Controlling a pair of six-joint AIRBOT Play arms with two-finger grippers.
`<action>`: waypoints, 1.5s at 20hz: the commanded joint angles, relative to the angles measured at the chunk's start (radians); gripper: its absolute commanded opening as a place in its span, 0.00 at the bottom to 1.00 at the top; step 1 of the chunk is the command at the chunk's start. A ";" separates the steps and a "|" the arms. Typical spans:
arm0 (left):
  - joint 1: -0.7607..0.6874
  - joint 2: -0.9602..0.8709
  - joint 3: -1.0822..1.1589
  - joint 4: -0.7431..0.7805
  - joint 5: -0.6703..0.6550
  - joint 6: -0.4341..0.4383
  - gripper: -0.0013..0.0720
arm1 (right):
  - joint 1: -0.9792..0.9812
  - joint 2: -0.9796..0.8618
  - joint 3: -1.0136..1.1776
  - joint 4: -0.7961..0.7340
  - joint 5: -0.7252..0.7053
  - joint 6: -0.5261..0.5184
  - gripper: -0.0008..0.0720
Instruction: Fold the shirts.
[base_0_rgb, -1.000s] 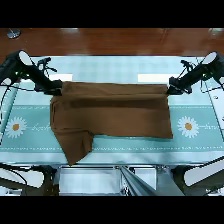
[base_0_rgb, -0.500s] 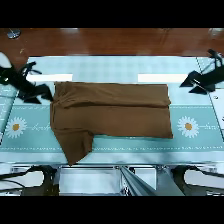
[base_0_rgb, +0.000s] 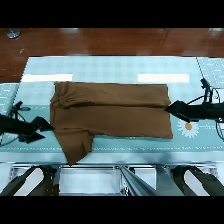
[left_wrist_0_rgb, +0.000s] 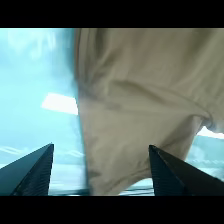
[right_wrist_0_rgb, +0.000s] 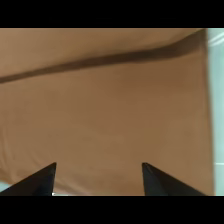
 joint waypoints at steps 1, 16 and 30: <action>0.031 0.057 -0.144 -0.061 0.170 -0.012 0.97 | 0.060 0.044 -0.063 0.037 -0.039 -0.010 0.86; -0.232 -0.008 -0.238 -0.248 0.254 0.194 0.05 | -0.346 0.044 0.040 -0.022 0.116 0.071 0.86; -0.238 -0.018 -0.233 -0.266 0.248 0.217 0.05 | -0.143 -0.225 -0.166 -0.060 0.088 0.075 0.86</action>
